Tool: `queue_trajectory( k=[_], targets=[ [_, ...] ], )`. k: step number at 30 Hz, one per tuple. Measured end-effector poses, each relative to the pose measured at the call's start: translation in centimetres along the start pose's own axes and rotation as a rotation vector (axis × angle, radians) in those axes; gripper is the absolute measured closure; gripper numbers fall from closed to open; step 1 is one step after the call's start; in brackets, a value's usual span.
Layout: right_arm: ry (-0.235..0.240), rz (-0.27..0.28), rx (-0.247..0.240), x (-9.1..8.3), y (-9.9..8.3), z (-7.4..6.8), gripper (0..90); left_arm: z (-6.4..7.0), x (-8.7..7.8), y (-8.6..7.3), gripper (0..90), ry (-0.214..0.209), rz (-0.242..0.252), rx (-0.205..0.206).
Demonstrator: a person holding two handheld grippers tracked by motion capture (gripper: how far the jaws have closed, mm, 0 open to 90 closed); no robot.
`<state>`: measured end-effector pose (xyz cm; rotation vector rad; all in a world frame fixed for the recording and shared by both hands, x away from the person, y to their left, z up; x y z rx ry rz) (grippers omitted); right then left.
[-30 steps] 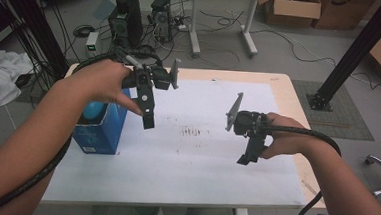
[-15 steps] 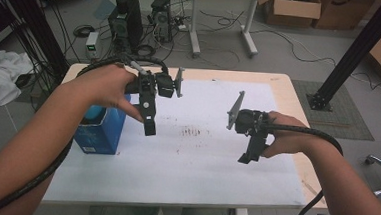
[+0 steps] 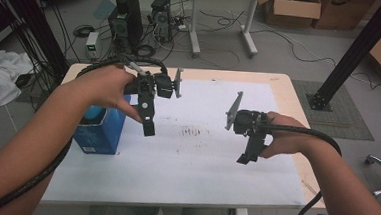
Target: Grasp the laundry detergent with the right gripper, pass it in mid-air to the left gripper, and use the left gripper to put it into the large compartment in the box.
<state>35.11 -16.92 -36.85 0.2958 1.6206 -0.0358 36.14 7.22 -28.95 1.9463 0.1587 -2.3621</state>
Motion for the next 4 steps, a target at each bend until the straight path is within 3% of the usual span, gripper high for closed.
queue_trajectory(
  k=[4],
  targets=[
    [-0.002, 0.0, 0.0, -0.01, 0.02, 0.05, 0.0, -0.11, 0.17, 0.21, 0.1, -0.003, 0.0, 0.005]
  ],
)
Point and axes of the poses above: each handheld gripper's, and its own axes: x roughly forward along the jaws, y roughly out of its top, z roughly to its right, the point moved 8 cm from there along x, roughly forward along the jaws, and after that the axes turned 6 degrees about x, right-handed, at the moved point
